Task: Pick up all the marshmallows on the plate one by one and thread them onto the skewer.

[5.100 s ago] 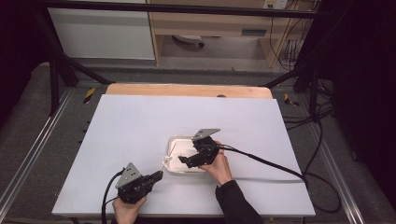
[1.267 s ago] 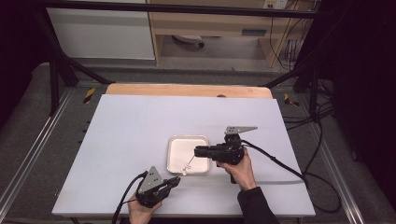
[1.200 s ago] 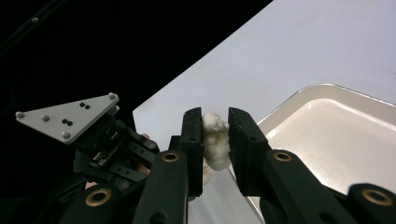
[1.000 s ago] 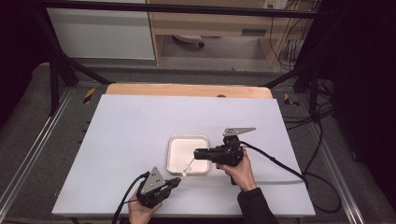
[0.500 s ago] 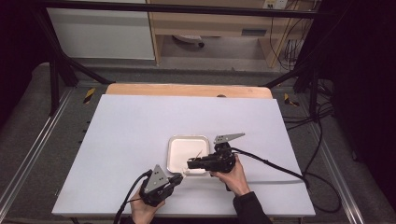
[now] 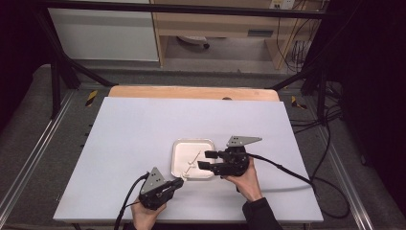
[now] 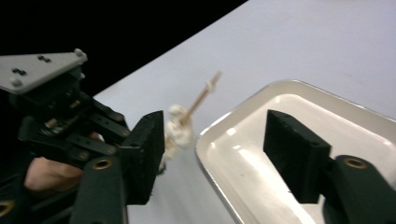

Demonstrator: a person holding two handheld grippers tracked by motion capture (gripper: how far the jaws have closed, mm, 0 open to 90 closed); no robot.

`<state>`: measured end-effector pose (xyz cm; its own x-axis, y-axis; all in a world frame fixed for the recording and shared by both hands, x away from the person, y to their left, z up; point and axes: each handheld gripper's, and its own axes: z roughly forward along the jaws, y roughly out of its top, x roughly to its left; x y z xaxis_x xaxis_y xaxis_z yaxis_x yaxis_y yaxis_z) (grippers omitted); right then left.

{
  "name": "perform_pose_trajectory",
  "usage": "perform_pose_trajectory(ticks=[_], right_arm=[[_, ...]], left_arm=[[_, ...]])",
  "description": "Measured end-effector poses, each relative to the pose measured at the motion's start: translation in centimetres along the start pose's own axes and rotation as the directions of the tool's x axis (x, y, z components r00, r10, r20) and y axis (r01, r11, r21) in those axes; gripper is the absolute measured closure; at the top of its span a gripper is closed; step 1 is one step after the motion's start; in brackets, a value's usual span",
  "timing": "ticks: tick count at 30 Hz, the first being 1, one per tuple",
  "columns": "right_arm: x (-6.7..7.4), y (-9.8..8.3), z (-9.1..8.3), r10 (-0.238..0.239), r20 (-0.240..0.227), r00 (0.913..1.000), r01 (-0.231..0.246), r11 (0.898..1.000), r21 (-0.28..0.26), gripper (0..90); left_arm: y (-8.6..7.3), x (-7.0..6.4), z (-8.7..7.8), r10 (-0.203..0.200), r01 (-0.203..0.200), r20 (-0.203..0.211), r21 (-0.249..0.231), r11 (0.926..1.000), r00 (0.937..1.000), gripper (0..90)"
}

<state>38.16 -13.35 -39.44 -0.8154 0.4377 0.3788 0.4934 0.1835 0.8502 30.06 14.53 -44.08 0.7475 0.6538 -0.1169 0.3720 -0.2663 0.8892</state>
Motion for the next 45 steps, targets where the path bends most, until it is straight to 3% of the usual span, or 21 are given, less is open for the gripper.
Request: perform_pose_trajectory(ticks=[6, 12, 15, 20, 27, 34, 45], right_arm=[[-0.6, -0.9, -1.1, -0.025, 0.099, 0.9948, 0.026, 1.000, -0.003, 18.3], [-1.3, -1.8, -2.2, -0.050, 0.186, 0.9812, 0.045, 0.998, 0.033, 7.5], [-1.8, -2.3, -2.7, -0.041, 0.223, 0.9739, 0.032, 0.998, 0.046, 2.7], [-2.5, -3.5, -3.7, -0.057, 0.280, 0.9583, 0.031, 0.995, 0.098, 0.7], [-3.3, -5.3, -5.3, -0.081, 0.319, 0.9444, 0.034, 0.988, 0.150, 0.6], [-3.8, -6.3, -6.7, -0.089, 0.359, 0.9293, 0.031, 0.986, 0.164, 0.5], [-4.3, -7.5, -8.3, -0.085, 0.378, 0.9220, 0.025, 0.986, 0.163, 0.3]], left_arm=[[0.0, 0.4, -0.3, -0.023, 0.023, -0.006, -0.007, 0.9997, 0.9997, 88.1], [0.1, 0.8, -0.5, -0.038, 0.038, -0.005, -0.003, 0.9993, 0.9993, 88.1], [0.2, 0.9, -0.6, -0.030, 0.030, -0.005, 0.005, 0.9995, 0.9995, 88.1], [0.5, 1.3, -0.9, -0.028, 0.028, -0.008, 0.014, 0.9995, 0.9996, 88.0], [1.1, 1.6, -1.2, -0.014, 0.015, -0.012, 0.026, 0.9995, 0.9998, 88.0], [2.2, 2.3, -1.4, -0.010, 0.010, -0.013, 0.041, 0.9991, 0.9999, 88.0], [4.3, 3.1, -0.4, 0.007, -0.005, -0.018, 0.087, 0.9962, 0.9998, 88.1]])
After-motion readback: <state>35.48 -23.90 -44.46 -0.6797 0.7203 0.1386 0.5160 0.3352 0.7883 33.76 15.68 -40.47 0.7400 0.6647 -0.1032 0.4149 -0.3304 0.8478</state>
